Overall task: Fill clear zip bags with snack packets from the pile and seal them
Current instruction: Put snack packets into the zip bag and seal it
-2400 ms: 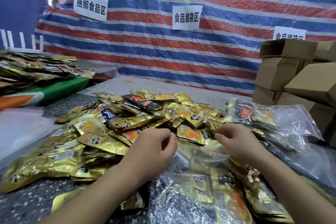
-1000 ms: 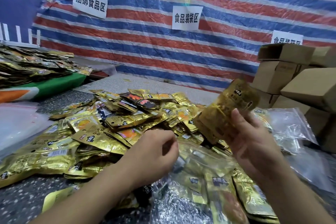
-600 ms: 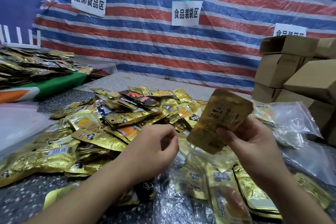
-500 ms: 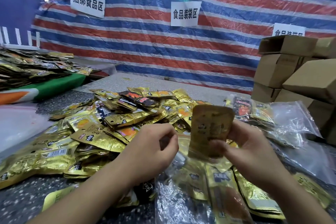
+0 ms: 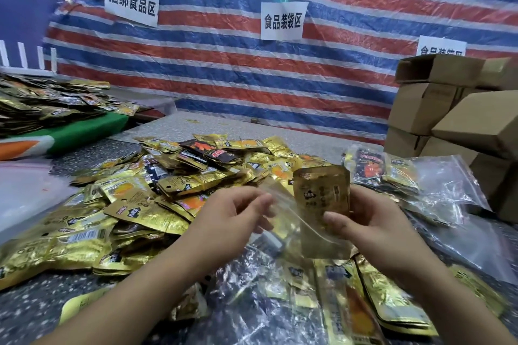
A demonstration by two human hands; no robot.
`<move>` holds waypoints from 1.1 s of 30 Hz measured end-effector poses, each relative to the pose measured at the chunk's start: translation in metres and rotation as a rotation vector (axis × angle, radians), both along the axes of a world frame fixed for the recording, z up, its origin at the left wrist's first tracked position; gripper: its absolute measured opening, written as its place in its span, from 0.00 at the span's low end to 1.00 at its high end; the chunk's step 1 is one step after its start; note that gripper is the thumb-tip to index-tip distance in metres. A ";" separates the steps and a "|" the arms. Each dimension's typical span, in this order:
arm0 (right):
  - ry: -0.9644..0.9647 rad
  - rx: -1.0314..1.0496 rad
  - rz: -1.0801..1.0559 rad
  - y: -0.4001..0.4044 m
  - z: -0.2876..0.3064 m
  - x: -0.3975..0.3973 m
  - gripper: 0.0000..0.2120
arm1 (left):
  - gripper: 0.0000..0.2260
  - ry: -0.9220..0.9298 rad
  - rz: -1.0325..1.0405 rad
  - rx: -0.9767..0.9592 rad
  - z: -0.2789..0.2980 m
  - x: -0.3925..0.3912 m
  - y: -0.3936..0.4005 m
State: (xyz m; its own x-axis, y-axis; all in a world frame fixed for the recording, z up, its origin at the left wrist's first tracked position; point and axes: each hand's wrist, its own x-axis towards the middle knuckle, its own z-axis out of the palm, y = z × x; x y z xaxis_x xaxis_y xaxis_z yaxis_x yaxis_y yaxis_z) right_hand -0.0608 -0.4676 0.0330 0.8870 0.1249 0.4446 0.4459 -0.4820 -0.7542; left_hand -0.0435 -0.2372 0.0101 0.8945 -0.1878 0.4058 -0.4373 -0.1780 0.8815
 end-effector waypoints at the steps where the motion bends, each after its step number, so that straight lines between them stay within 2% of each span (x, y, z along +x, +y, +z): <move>1: 0.009 -0.025 0.034 -0.001 0.001 -0.001 0.17 | 0.08 0.019 0.008 -0.016 -0.001 0.001 0.000; 3: 0.052 -0.110 0.118 -0.001 0.001 -0.005 0.19 | 0.11 0.058 0.000 -0.059 -0.002 0.002 0.000; 5: 0.086 -0.190 0.158 0.000 0.000 -0.006 0.15 | 0.12 0.065 -0.029 -0.063 -0.002 0.001 0.000; 8: 0.045 -0.317 0.146 0.000 -0.002 -0.005 0.12 | 0.13 0.046 -0.041 -0.041 -0.004 -0.001 0.000; 12: -0.050 -0.423 0.138 0.007 -0.002 -0.008 0.23 | 0.12 -0.042 -0.033 0.036 -0.006 -0.002 -0.003; 15: -0.085 -0.507 0.144 0.015 -0.005 -0.009 0.25 | 0.09 -0.052 -0.035 0.049 -0.006 -0.002 -0.005; 18: -0.182 -0.466 0.030 0.017 -0.010 -0.008 0.25 | 0.07 -0.056 -0.022 0.079 -0.006 -0.001 -0.006; 22: -0.224 -0.370 -0.072 0.025 -0.016 -0.008 0.07 | 0.07 -0.045 0.014 0.049 -0.007 -0.001 -0.006; 23: -0.240 -0.339 -0.087 0.026 -0.017 -0.008 0.06 | 0.09 -0.038 0.041 0.024 -0.006 -0.001 -0.006; 25: -0.258 -0.186 -0.149 0.023 -0.015 -0.005 0.09 | 0.10 0.005 0.107 -0.060 -0.004 0.000 -0.006; 27: -0.133 0.035 -0.190 0.016 -0.010 -0.002 0.21 | 0.12 0.097 0.119 -0.231 0.001 0.000 -0.005; 29: 0.121 0.173 -0.164 0.009 -0.009 0.004 0.31 | 0.14 0.153 0.108 -0.357 0.005 -0.001 -0.005; 31: 0.353 0.202 -0.086 0.006 -0.011 0.009 0.33 | 0.15 0.162 0.113 -0.405 0.005 -0.001 -0.004; 33: 0.514 0.327 0.042 0.005 -0.014 0.012 0.35 | 0.15 0.156 0.107 -0.437 0.005 0.001 -0.001</move>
